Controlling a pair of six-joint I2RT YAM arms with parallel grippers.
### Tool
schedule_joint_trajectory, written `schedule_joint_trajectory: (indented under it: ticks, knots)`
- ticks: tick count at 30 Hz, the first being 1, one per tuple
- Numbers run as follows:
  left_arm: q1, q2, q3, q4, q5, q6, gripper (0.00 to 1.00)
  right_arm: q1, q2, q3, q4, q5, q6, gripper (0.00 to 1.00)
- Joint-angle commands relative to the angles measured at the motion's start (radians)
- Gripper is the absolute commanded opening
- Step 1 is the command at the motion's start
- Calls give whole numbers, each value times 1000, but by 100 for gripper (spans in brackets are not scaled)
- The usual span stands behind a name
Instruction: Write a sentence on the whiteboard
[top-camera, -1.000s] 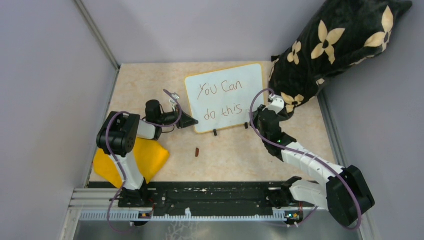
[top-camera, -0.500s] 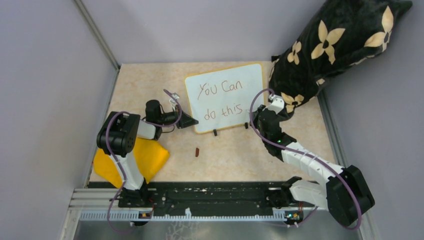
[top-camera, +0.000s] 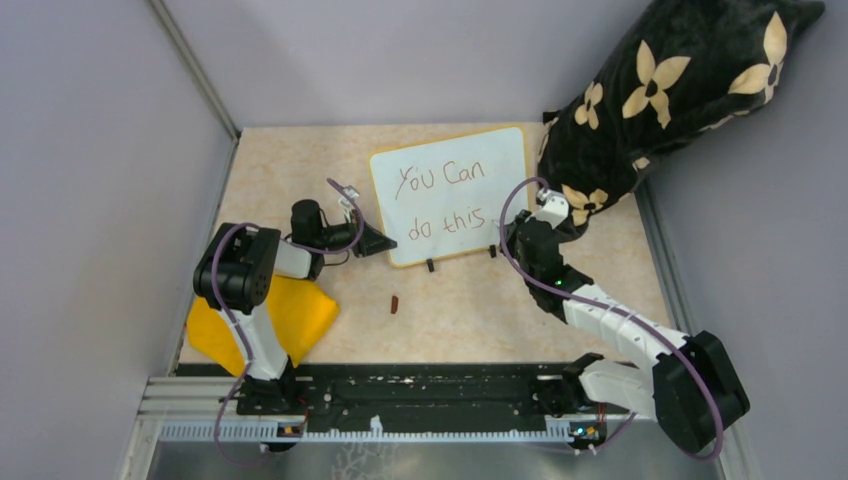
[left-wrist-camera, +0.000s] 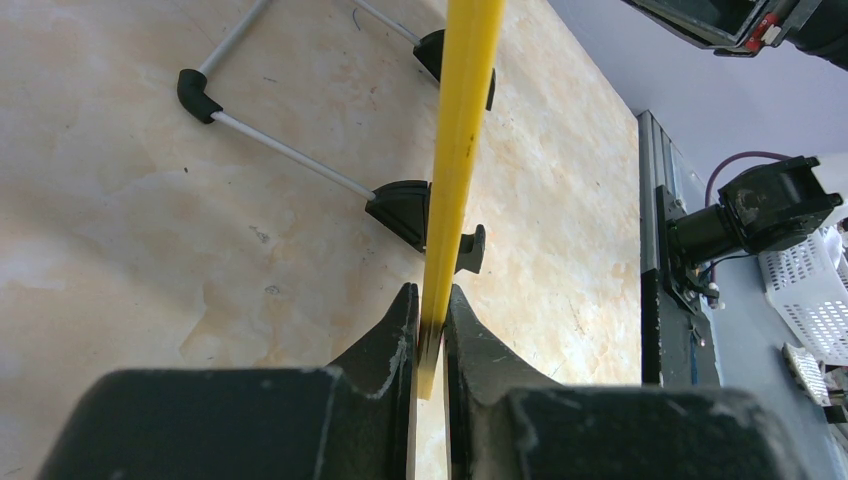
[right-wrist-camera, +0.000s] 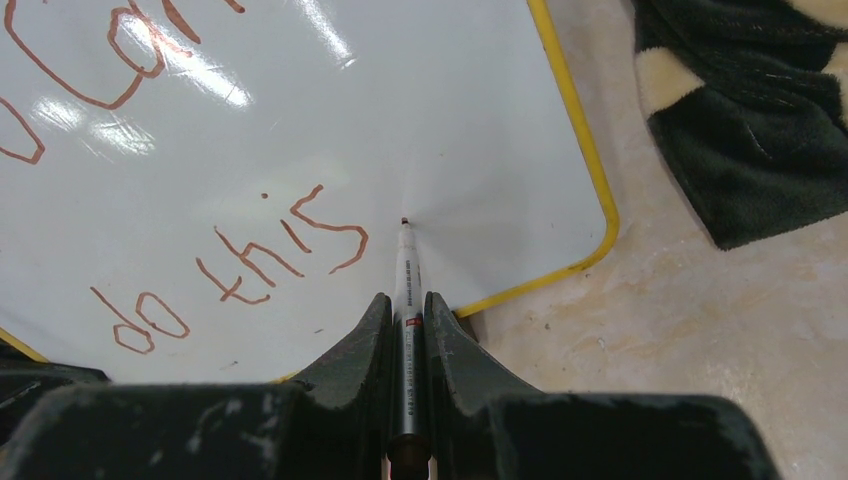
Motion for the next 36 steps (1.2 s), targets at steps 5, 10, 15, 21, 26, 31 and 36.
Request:
schedule_joint_trajectory:
  ticks: [5, 10, 15, 21, 26, 31, 36]
  knots:
    - [-4, -2, 6, -54, -29, 13, 0, -12, -28, 28, -9, -11, 0, 0]
    - [-4, -2, 6, -54, -29, 13, 0, -13, -58, 44, -27, -11, -5, 0]
    - [-4, -3, 5, -54, -31, 13, 0, -12, -96, 69, -53, -15, -8, 0]
    - [-4, -6, 4, -56, -37, 13, 3, -13, -147, 84, -90, -33, -16, 0]
    - [-4, -8, 7, -65, -43, 18, 13, -12, -197, 91, -149, -75, -33, 0]
    - [-4, -7, 9, -70, -38, 15, 24, -11, -260, 76, -181, -95, -47, 0]
    - [-4, -12, 9, -71, -34, 12, 31, -11, -296, 66, -216, -115, -60, 0]
